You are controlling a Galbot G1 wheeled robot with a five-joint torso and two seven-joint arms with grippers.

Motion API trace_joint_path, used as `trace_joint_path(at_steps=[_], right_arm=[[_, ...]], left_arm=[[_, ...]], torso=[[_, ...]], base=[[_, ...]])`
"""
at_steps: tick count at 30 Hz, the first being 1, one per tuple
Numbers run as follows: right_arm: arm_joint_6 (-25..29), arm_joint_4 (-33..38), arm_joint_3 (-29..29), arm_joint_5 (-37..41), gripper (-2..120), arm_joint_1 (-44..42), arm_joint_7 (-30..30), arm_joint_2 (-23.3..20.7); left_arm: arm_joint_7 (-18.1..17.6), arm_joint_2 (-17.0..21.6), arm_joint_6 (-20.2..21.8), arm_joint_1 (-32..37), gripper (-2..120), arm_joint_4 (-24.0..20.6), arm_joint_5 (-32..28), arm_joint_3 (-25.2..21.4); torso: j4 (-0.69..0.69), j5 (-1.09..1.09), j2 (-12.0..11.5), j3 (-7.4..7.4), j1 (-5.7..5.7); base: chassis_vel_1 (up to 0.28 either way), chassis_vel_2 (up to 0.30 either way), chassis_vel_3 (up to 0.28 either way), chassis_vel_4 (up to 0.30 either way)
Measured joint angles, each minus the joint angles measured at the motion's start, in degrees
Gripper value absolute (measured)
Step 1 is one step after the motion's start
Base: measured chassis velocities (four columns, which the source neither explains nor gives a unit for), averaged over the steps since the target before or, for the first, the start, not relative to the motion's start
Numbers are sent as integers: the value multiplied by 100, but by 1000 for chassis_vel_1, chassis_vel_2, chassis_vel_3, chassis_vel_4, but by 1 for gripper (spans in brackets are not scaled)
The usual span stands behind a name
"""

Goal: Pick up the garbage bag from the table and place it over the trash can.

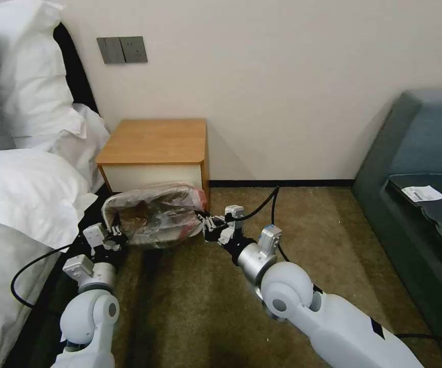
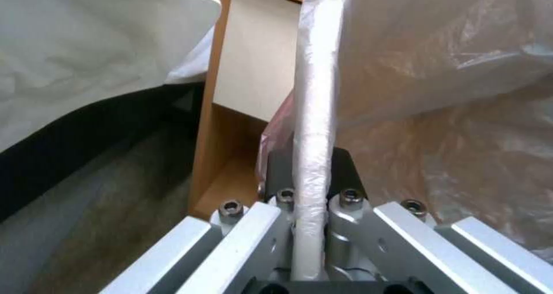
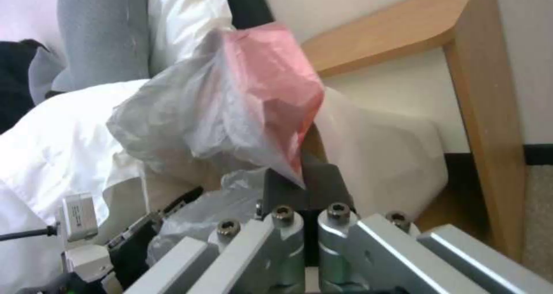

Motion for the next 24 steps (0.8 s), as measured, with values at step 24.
trace_joint_path(at_steps=[24], right_arm=[[103, -272, 338, -591, 0, -477, -190, -185]], left_arm=[[-113, 28, 181, 45, 0, -365, -557, -14]], torso=[[0, 1, 0, 0, 0]], base=[[0, 0, 0, 0]])
